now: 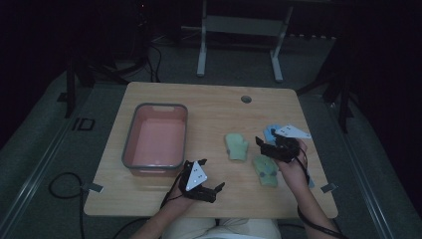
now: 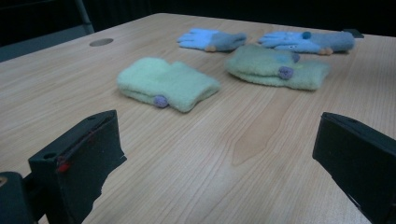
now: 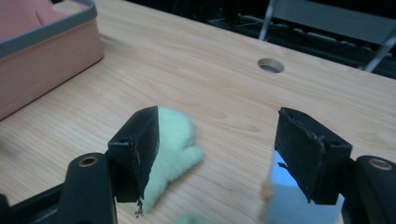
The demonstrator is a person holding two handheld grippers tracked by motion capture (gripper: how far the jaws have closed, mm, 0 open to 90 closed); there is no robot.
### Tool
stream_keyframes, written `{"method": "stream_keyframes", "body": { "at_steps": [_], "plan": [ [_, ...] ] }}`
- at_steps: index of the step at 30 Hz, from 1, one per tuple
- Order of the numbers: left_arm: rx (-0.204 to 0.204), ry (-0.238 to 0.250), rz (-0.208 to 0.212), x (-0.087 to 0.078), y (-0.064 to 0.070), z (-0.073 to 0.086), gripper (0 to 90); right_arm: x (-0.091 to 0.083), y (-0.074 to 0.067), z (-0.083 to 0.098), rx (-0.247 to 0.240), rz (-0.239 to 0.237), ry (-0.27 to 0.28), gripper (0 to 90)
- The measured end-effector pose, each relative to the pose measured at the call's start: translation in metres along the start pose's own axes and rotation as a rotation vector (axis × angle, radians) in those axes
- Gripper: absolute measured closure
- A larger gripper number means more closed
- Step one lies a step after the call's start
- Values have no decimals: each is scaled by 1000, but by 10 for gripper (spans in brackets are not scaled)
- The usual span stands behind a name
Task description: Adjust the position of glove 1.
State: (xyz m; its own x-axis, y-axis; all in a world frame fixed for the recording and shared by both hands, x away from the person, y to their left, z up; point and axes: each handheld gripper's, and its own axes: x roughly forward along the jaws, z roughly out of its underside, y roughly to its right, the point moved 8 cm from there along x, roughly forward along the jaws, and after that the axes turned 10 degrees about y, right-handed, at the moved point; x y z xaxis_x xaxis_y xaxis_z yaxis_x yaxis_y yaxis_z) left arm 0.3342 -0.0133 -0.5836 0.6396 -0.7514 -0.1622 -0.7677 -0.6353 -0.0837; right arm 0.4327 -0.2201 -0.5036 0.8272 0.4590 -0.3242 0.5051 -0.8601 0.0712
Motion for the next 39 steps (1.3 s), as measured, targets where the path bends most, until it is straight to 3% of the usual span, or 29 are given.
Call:
{"method": "stream_keyframes", "body": {
  "at_steps": [7,13,22,30,35,39],
  "plan": [
    [-1,0,0,0,0,0,11,19,-11,3,-13,-25,-31,399],
    [-2,0,3,0,0,0,11,41,-29,10,-16,-115,-75,472],
    [3,1,6,0,0,0,11,65,-41,20,-32,-162,-139,618],
    [2,2,6,0,0,0,11,85,-44,32,-46,-154,-208,642],
    [2,2,7,0,0,0,11,99,-42,49,-58,-122,-304,635],
    [-2,2,8,0,0,0,11,105,-41,58,-47,-118,-336,630]
  ]
}}
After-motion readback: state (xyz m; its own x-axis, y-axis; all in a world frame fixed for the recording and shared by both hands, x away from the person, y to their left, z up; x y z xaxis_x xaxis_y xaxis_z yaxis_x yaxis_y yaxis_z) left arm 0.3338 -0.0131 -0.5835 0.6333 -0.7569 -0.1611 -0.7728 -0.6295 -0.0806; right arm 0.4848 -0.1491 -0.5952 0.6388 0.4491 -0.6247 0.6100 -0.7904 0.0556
